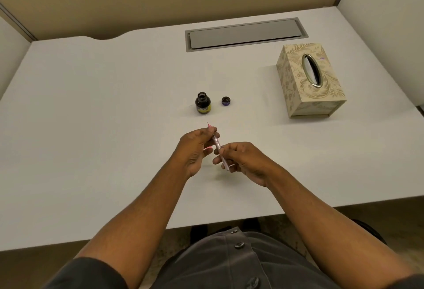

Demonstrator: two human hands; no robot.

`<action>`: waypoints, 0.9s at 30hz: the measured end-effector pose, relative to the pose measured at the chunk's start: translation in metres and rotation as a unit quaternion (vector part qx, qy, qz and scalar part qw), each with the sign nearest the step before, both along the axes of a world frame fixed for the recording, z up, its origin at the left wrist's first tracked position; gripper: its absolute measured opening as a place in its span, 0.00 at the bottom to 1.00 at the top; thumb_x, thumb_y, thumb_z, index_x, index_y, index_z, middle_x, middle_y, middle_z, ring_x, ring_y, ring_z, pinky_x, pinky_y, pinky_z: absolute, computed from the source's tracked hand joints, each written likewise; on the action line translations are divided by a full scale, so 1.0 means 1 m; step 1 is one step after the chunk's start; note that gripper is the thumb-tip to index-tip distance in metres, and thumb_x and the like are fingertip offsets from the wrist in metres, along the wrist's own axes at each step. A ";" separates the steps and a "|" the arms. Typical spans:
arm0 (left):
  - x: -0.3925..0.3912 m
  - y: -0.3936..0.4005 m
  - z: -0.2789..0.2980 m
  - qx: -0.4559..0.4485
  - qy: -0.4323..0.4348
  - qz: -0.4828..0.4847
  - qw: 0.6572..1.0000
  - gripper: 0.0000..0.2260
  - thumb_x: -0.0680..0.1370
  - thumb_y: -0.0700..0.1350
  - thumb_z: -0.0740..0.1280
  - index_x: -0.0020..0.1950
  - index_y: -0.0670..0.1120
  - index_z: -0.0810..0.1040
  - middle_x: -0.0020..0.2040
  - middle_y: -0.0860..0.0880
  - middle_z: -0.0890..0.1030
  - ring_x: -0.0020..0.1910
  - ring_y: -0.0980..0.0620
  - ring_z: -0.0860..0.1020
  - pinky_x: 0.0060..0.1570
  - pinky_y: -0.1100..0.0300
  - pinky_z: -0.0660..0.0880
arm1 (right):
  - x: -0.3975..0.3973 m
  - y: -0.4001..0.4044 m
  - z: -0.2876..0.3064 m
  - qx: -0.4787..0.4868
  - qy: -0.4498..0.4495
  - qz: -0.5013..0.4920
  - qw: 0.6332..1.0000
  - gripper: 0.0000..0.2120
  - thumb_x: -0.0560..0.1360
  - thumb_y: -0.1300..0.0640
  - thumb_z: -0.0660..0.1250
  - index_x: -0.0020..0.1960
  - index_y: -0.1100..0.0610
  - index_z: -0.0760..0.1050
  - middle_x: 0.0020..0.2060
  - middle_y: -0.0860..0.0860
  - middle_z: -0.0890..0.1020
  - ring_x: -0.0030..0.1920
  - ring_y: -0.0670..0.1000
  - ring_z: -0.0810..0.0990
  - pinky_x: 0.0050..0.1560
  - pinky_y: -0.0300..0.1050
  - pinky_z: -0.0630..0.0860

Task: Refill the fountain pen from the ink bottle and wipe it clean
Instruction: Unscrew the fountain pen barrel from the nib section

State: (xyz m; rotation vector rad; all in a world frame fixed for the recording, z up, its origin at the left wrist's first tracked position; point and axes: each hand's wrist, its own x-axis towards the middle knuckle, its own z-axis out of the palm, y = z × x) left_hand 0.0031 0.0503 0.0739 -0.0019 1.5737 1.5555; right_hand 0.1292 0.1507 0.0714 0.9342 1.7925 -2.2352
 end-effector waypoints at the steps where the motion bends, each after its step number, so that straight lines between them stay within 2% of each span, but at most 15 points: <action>1: 0.000 0.000 0.000 0.008 -0.012 0.000 1.000 0.08 0.78 0.43 0.66 0.53 0.41 0.81 0.45 0.46 0.83 0.46 0.50 0.78 0.53 0.53 0.73 | 0.002 0.001 0.000 -0.016 -0.003 0.015 1.000 0.11 0.80 0.55 0.63 0.56 0.59 0.81 0.48 0.55 0.86 0.42 0.49 0.79 0.45 0.44 0.74; 5: 0.001 0.000 0.003 0.005 -0.002 -0.021 1.000 0.07 0.80 0.42 0.63 0.51 0.44 0.81 0.45 0.47 0.83 0.47 0.52 0.78 0.52 0.56 0.71 | 0.007 0.001 -0.001 -0.059 -0.002 0.034 0.998 0.12 0.82 0.56 0.60 0.56 0.60 0.80 0.50 0.56 0.86 0.43 0.49 0.81 0.44 0.42 0.73; 8: 0.002 0.002 0.002 0.001 0.029 -0.039 0.999 0.07 0.80 0.42 0.63 0.49 0.45 0.81 0.44 0.48 0.83 0.47 0.54 0.79 0.52 0.58 0.70 | 0.006 -0.001 -0.004 -0.018 -0.010 0.020 1.000 0.09 0.80 0.56 0.64 0.53 0.59 0.81 0.48 0.55 0.87 0.42 0.48 0.82 0.45 0.42 0.73; 14: 0.004 0.007 0.001 -0.014 0.080 -0.025 0.996 0.05 0.79 0.41 0.65 0.46 0.45 0.81 0.43 0.46 0.83 0.48 0.49 0.79 0.58 0.51 0.71 | 0.002 -0.006 0.000 0.089 -0.034 0.007 0.995 0.06 0.76 0.55 0.70 0.47 0.59 0.82 0.43 0.53 0.87 0.38 0.47 0.83 0.40 0.40 0.73; 17: 0.004 0.009 0.002 -0.006 0.070 -0.023 0.997 0.06 0.79 0.41 0.65 0.46 0.45 0.81 0.43 0.46 0.83 0.48 0.49 0.79 0.54 0.54 0.71 | 0.001 -0.007 0.002 0.101 -0.039 -0.024 0.994 0.07 0.72 0.57 0.74 0.44 0.59 0.80 0.40 0.54 0.87 0.34 0.47 0.81 0.38 0.40 0.74; 19: 0.004 0.010 0.001 0.003 0.052 -0.024 0.998 0.06 0.80 0.41 0.64 0.48 0.45 0.81 0.44 0.47 0.83 0.48 0.51 0.78 0.51 0.58 0.70 | 0.001 -0.007 0.003 0.073 -0.035 -0.035 0.996 0.10 0.72 0.53 0.74 0.45 0.59 0.77 0.40 0.54 0.87 0.36 0.49 0.81 0.38 0.42 0.74; 21: 0.003 0.009 0.000 0.011 0.038 -0.020 0.999 0.07 0.80 0.41 0.63 0.49 0.44 0.80 0.44 0.47 0.82 0.47 0.52 0.78 0.52 0.58 0.70 | 0.002 -0.008 0.004 0.028 -0.038 -0.030 0.998 0.15 0.76 0.46 0.68 0.49 0.58 0.77 0.43 0.54 0.87 0.40 0.50 0.82 0.40 0.43 0.75; 23: 0.003 0.009 -0.001 0.011 0.033 -0.015 0.999 0.07 0.80 0.41 0.62 0.49 0.45 0.80 0.45 0.47 0.82 0.47 0.53 0.78 0.54 0.57 0.69 | 0.004 -0.008 0.005 -0.012 -0.046 -0.026 0.999 0.22 0.81 0.42 0.57 0.55 0.59 0.78 0.46 0.54 0.87 0.42 0.51 0.82 0.41 0.43 0.75; 25: 0.002 0.007 -0.001 0.006 0.030 -0.009 0.999 0.07 0.80 0.41 0.62 0.49 0.45 0.80 0.45 0.47 0.83 0.47 0.53 0.78 0.54 0.57 0.69 | 0.006 -0.009 0.004 -0.032 -0.049 -0.023 0.998 0.23 0.83 0.44 0.51 0.57 0.59 0.78 0.47 0.55 0.87 0.43 0.52 0.83 0.42 0.44 0.75; 27: 0.002 0.006 -0.003 0.004 0.027 -0.003 1.000 0.08 0.81 0.40 0.62 0.49 0.45 0.80 0.45 0.47 0.83 0.47 0.53 0.78 0.54 0.57 0.69 | 0.007 -0.011 0.003 -0.025 -0.045 -0.017 0.998 0.21 0.84 0.48 0.52 0.56 0.59 0.79 0.48 0.55 0.87 0.44 0.52 0.83 0.43 0.44 0.75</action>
